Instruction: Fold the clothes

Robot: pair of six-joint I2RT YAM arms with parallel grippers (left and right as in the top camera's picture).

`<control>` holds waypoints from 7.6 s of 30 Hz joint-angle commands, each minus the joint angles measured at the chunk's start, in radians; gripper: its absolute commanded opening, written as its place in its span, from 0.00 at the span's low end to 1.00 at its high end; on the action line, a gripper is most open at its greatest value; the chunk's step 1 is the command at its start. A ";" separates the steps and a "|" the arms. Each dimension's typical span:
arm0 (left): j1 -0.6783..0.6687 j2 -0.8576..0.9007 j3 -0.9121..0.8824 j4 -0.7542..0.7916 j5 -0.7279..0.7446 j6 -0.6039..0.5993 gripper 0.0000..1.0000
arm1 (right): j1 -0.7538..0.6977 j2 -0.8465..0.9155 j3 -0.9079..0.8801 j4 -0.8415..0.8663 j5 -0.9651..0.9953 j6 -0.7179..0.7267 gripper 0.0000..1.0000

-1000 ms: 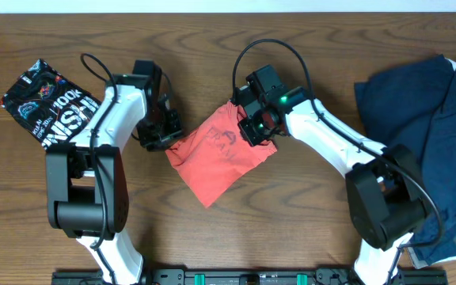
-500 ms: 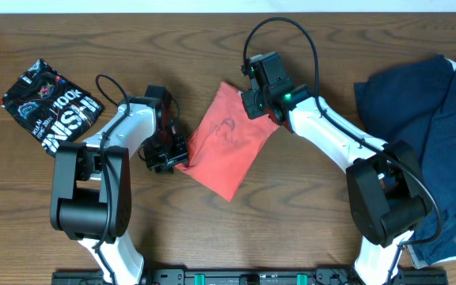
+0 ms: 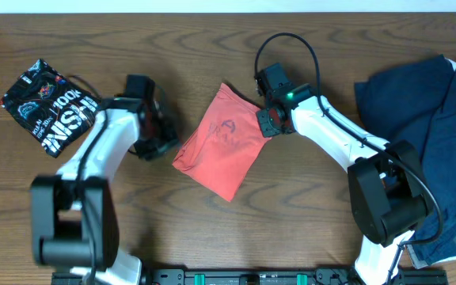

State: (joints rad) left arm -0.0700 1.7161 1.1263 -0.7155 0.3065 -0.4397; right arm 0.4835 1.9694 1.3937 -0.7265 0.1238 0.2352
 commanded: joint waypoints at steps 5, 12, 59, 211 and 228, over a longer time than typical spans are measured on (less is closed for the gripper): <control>-0.014 -0.056 0.013 0.234 0.141 0.236 0.89 | -0.033 -0.110 0.007 -0.016 0.103 0.135 0.37; -0.016 0.032 0.013 0.368 0.319 0.369 0.98 | -0.054 -0.212 0.007 -0.093 0.090 0.135 0.61; 0.382 -0.019 0.037 0.552 0.264 0.325 0.06 | -0.188 -0.356 0.007 -0.288 0.085 0.172 0.59; 0.040 -1.530 -0.248 -0.270 -0.162 0.259 0.98 | -0.365 -1.965 -1.388 0.703 -0.099 -0.282 0.99; 0.040 -1.530 -0.248 -0.270 -0.161 0.259 0.98 | -0.365 -1.942 -1.388 0.653 -0.109 -0.338 0.99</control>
State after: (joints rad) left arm -0.0338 0.1898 0.8803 -0.9878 0.1497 -0.1825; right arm 0.0986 0.0250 0.0067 -0.0692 0.0219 -0.0856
